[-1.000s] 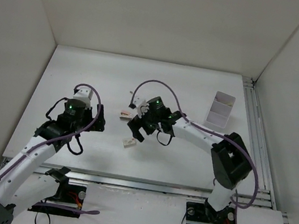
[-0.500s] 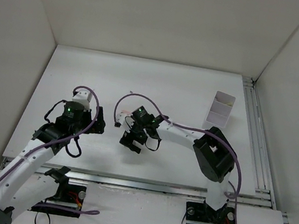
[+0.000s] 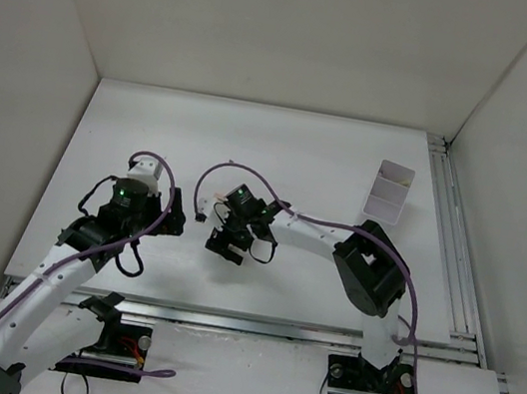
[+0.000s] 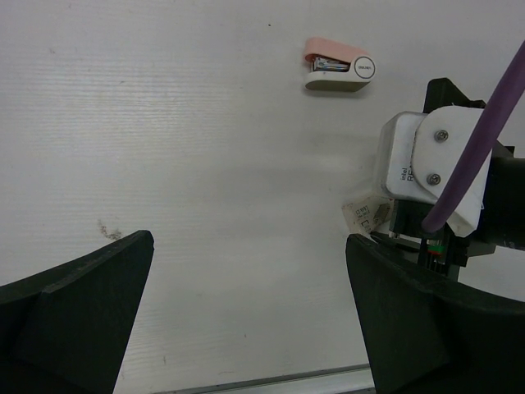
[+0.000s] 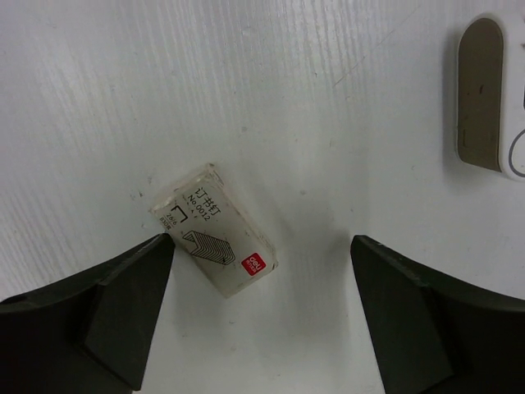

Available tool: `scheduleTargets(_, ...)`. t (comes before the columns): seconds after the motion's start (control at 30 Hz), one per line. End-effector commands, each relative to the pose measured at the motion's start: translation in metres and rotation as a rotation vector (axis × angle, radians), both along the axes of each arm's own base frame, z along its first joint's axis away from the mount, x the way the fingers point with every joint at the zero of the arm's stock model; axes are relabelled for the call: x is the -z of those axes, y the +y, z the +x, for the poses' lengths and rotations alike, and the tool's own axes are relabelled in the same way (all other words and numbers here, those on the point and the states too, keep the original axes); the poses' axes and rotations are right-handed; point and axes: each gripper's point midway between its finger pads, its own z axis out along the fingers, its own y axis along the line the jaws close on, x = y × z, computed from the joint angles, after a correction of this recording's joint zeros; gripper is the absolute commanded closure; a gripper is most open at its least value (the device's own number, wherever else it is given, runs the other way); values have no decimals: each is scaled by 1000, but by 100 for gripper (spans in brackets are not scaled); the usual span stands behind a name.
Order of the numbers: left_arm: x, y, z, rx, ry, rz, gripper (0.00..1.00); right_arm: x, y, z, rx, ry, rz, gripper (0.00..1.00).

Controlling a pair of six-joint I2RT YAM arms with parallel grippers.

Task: Sort the stationery into containers
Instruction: Pick up the stationery from the center of the board.

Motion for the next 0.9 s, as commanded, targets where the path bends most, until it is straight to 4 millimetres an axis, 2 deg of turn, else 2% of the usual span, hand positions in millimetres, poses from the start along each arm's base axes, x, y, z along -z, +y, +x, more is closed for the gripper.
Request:
scheduleTargets(0.0,-16,-1,9,-19,-49,-26,0,0,4,3,7,-19,-9,20)
scheduleTargets(0.07,-16,-1,9,-17,-50,-26,0,4,2,-1,14,-5,-16,27)
scheduleTargets(0.27,-15,-1,9,-15,-47,-26,0,11,3,-12,21,52,-4,37)
scheduleTargets(0.4,-16,-2,8,-14,-48,-29,0,10,3,-10,41,55,-1,58)
scheduleTargets(0.47,-16,-2,8,-15,-47,-31,0,8,3,-8,50,48,1,62)
scheduleTargets(0.5,-15,-2,8,-15,-46,-30,0,5,4,-8,65,50,7,68)
scheduleTargets(0.57,-16,-2,8,-15,-46,-31,0,-5,3,-6,80,32,24,70)
scheduleTargets(0.6,-15,-2,8,-15,-46,-31,0,-8,2,-5,100,24,32,75)
scheduleTargets(0.63,-15,-1,8,-17,-46,-30,0,-18,0,1,127,-13,43,76)
scheduleTargets(0.7,-16,-2,8,-15,-47,-32,0,-26,-5,8,191,-32,64,82)
scheduleTargets(0.73,-17,-2,9,-13,-50,-32,0,-37,-9,16,224,-51,86,82)
scheduleTargets(0.87,-17,-3,10,-12,-47,-32,0,-56,-35,39,368,-88,123,82)
